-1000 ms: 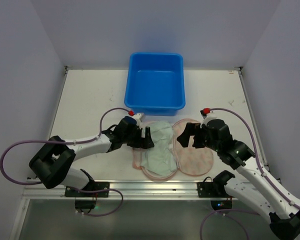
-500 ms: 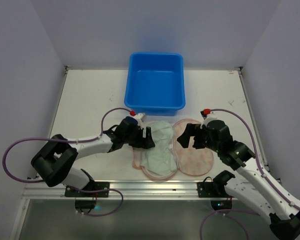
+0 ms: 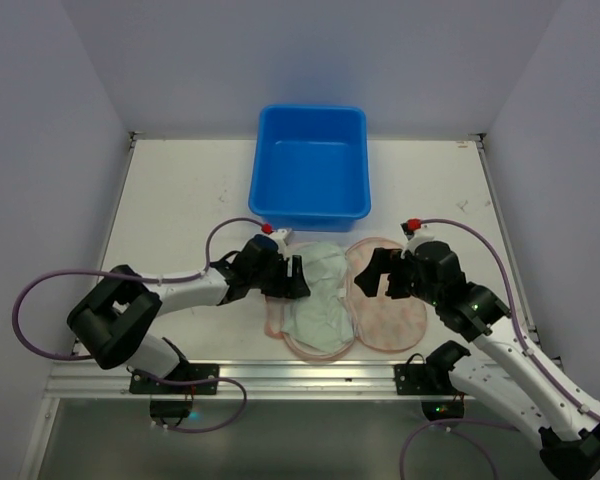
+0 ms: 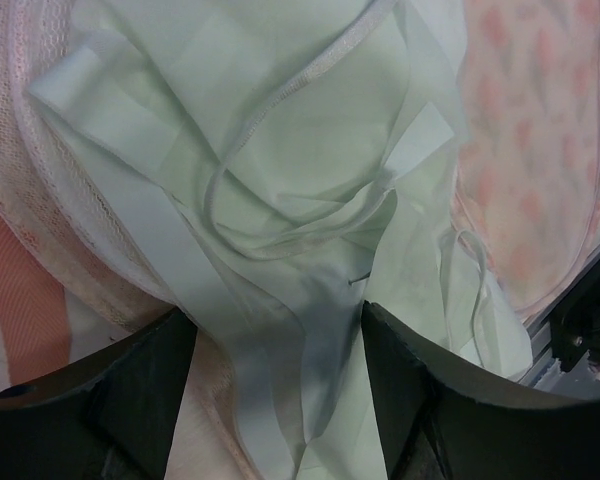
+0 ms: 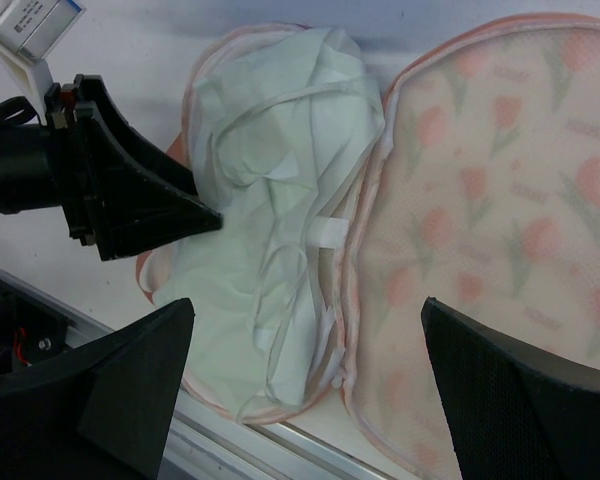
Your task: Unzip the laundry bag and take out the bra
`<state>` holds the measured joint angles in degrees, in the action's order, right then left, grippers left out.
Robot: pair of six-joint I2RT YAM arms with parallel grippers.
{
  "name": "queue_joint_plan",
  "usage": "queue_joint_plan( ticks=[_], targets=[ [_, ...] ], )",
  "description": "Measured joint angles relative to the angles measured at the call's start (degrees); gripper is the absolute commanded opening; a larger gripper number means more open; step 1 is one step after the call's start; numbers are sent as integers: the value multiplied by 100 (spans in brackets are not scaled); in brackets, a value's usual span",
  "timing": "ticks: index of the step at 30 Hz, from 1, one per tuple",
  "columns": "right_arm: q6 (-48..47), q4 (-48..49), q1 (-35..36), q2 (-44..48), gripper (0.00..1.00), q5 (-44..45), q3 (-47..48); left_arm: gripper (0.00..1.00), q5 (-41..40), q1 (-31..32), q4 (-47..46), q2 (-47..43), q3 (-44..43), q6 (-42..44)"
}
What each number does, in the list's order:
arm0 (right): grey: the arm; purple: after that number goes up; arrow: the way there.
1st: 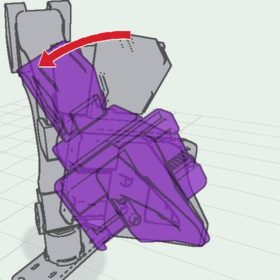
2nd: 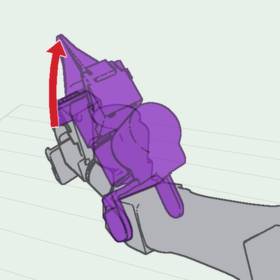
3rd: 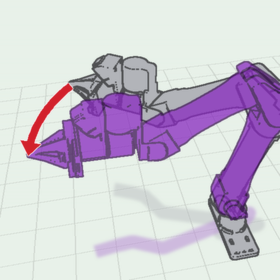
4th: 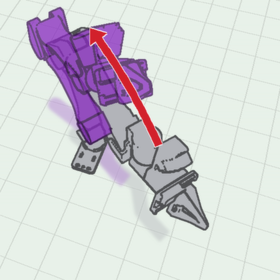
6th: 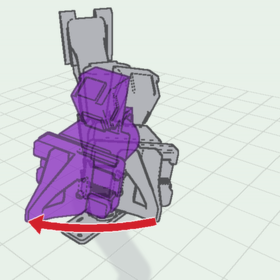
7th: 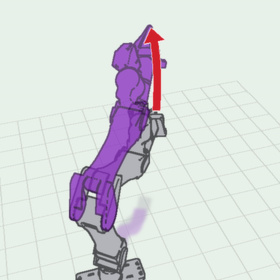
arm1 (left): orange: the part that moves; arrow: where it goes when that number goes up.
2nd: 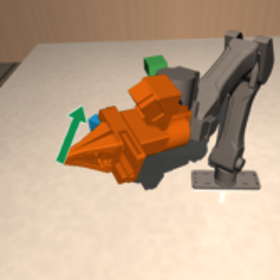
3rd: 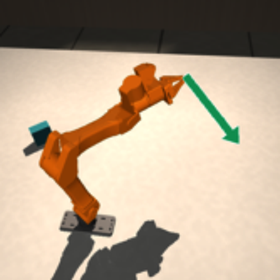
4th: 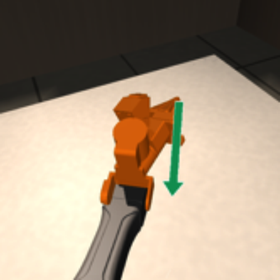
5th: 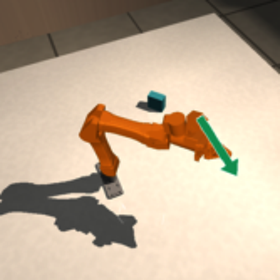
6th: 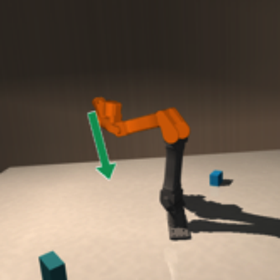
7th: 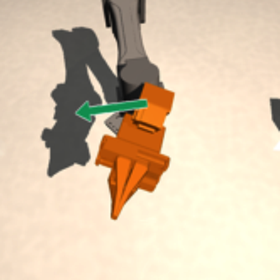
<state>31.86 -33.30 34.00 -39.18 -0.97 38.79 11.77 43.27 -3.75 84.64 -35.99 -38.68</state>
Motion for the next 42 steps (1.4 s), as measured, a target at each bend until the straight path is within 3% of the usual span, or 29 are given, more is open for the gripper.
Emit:
queue_joint_plan(
  ticks=[5,13,24,38,42],
  targets=[
    [0,0,0,26,98,0,-79,59,28,2,-28,63,28,-107],
    [0,0,0,20,98,0,-101,32,151,44,-142,63,90,-225],
    [0,0,0,22,98,0,-101,43,391,52,-260,61,98,-278],
    [-28,0,0,20,98,0,-101,46,719,81,-264,-42,98,-271],
    [-42,0,0,20,98,0,-122,42,737,81,-264,-42,98,-262]
  ],
)
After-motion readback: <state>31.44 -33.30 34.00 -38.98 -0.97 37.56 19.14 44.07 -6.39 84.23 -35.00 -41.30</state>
